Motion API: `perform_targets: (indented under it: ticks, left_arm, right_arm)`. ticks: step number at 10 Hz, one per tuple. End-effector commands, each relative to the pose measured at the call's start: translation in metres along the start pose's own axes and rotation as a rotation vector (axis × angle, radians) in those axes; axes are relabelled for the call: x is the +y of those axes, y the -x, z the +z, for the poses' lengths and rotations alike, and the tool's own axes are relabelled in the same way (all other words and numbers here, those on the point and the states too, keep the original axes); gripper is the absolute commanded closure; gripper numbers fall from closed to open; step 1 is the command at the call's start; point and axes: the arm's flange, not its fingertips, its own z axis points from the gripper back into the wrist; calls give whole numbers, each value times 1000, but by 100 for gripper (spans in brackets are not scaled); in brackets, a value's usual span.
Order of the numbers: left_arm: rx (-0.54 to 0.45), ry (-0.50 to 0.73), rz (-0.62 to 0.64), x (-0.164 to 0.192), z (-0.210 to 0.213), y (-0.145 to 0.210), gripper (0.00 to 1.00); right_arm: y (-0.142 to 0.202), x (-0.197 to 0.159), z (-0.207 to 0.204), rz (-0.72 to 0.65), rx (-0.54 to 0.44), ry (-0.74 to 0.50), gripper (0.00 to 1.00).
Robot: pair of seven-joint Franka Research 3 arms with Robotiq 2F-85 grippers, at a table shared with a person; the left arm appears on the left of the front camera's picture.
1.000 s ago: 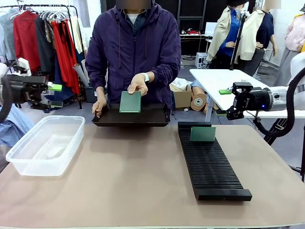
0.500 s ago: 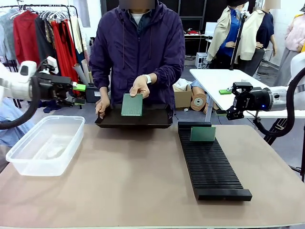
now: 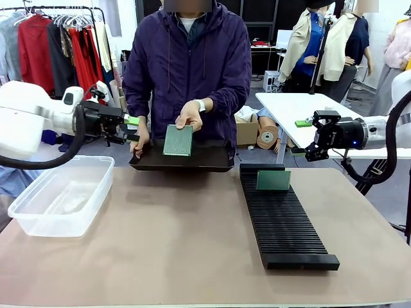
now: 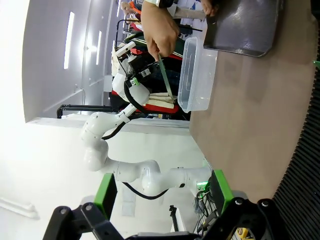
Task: Sort PCBs into racks and boxes based on the side picked up.
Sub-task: Pick up the Blank PCB handed by the Human.
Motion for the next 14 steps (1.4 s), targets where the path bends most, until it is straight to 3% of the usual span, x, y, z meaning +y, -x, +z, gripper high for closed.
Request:
perform_targets:
  ticks: [1, 6, 14]
  left_arm:
    - [4, 70, 12, 12, -12, -6, 0]
    - [-12, 116, 79, 31, -55, -2, 0]
    - [-47, 143, 82, 46, -101, -6, 0]
  right_arm:
    - [0, 1, 0, 8, -4, 4, 0]
    - [0, 1, 0, 8, -4, 4, 0]
    - [0, 1, 0, 8, -4, 4, 0]
